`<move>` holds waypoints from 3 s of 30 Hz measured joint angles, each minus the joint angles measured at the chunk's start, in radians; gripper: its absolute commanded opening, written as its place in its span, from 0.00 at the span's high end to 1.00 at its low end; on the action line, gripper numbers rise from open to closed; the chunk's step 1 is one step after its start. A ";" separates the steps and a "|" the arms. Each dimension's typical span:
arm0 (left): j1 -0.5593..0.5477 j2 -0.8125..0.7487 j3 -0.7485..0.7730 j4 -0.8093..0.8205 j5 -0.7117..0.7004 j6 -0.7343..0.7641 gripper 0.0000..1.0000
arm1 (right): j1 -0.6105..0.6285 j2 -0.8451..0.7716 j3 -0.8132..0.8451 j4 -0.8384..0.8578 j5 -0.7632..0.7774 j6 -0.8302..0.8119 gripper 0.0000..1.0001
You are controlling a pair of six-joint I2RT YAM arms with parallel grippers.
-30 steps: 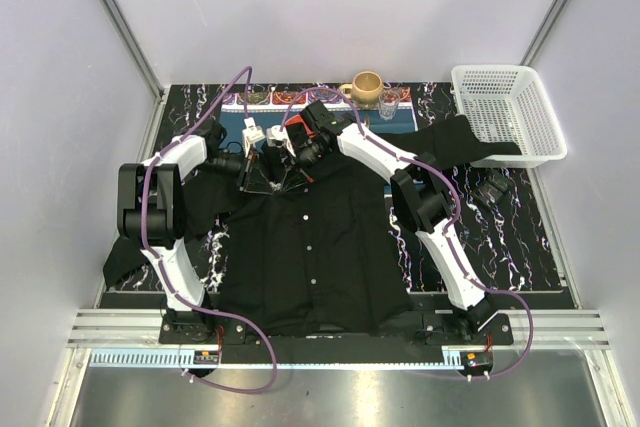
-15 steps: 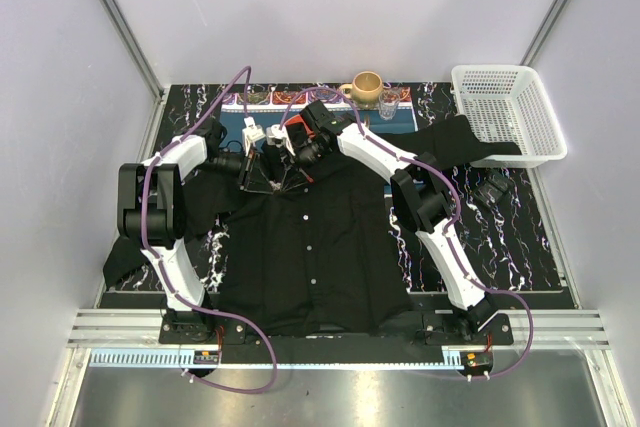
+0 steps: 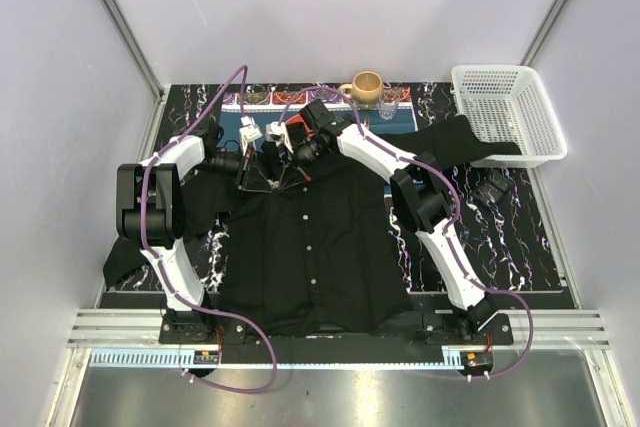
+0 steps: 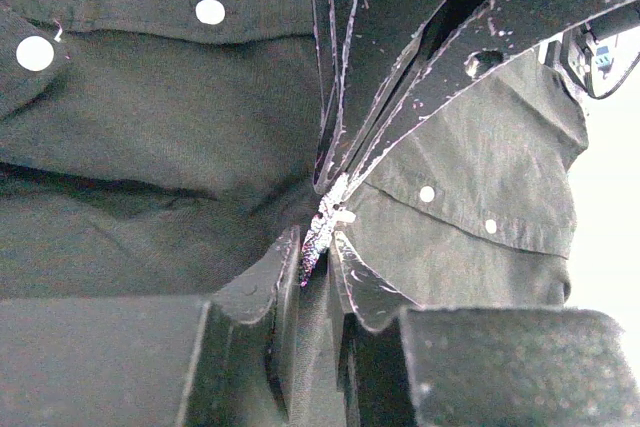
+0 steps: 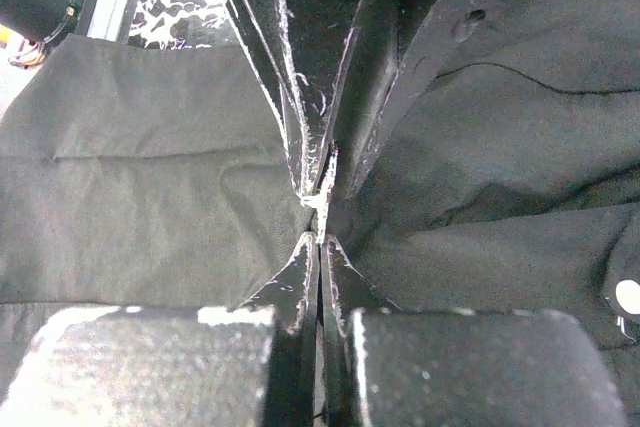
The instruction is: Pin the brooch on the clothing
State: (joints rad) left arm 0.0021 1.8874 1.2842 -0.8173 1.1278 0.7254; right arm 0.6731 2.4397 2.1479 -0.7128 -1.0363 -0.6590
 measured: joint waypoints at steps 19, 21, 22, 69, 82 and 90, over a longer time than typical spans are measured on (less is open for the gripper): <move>0.002 -0.001 -0.002 0.015 0.006 0.004 0.58 | 0.002 -0.016 -0.038 0.077 -0.023 0.090 1.00; 0.003 -0.003 -0.004 0.019 0.009 0.011 0.53 | 0.002 -0.018 -0.039 0.080 -0.024 0.090 1.00; 0.004 -0.006 -0.008 0.024 0.013 0.015 0.49 | 0.002 -0.019 -0.039 0.081 -0.025 0.089 1.00; 0.087 -0.228 -0.121 -0.061 -0.043 0.498 0.33 | 0.038 -0.255 -0.455 0.510 0.089 -0.090 1.00; 0.101 -0.259 -0.126 0.174 -0.190 0.334 0.34 | 0.083 -0.323 -0.680 0.777 0.256 -0.308 0.77; 0.101 -0.249 -0.109 0.333 -0.376 0.189 0.33 | 0.085 -0.333 -0.713 0.769 0.341 -0.453 0.36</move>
State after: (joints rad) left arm 0.1032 1.6379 1.1755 -0.4843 0.7521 0.9146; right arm 0.7582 2.1071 1.4349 0.0563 -0.6952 -1.1122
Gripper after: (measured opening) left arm 0.668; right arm 0.523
